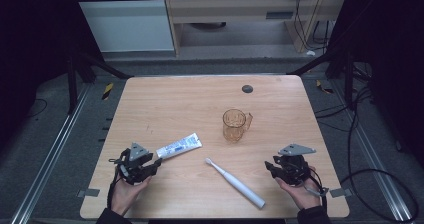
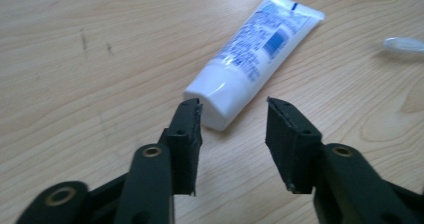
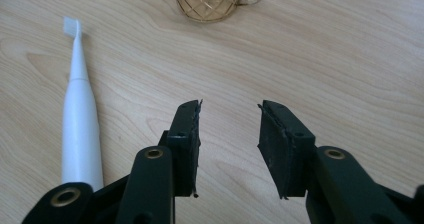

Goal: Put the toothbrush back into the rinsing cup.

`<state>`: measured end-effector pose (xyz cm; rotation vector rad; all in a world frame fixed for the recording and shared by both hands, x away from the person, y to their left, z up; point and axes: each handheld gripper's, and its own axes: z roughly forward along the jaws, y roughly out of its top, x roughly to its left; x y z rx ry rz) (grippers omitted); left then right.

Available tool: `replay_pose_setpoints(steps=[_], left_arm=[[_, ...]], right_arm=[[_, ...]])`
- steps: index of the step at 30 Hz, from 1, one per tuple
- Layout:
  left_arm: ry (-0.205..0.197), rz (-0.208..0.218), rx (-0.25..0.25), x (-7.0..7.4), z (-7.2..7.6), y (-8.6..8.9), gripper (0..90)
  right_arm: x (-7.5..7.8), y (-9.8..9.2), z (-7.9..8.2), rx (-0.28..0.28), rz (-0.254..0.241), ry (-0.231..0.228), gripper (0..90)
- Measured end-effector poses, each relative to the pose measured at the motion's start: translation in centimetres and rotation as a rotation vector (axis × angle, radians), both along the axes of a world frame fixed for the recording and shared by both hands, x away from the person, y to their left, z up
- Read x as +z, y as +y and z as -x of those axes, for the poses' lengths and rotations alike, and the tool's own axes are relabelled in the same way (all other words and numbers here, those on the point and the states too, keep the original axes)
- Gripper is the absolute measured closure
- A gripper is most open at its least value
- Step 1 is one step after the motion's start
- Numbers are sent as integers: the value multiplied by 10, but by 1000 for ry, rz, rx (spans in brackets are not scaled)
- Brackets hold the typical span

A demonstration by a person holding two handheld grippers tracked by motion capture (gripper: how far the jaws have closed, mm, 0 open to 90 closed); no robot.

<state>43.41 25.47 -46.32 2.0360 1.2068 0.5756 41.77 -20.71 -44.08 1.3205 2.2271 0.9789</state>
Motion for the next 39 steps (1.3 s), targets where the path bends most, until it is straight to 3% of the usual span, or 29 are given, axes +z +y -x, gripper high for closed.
replay_pose_setpoints(steps=[3,8,19,22,24,39], left_arm=[[-3,12,37,-3,1,9,454],[-24,-5,80,-8,-1,19,379],[-29,-16,110,-10,-3,23,372],[-29,-16,114,-10,-3,23,372],[-13,17,119,-11,-4,24,368],[-14,3,131,-12,-5,25,362]], right_arm=[[5,5,-2,10,2,4,585],[13,21,-7,44,14,28,565],[20,50,-9,117,56,62,553],[18,55,-9,128,60,70,544],[17,58,-9,135,65,77,539],[9,83,-7,189,78,128,541]])
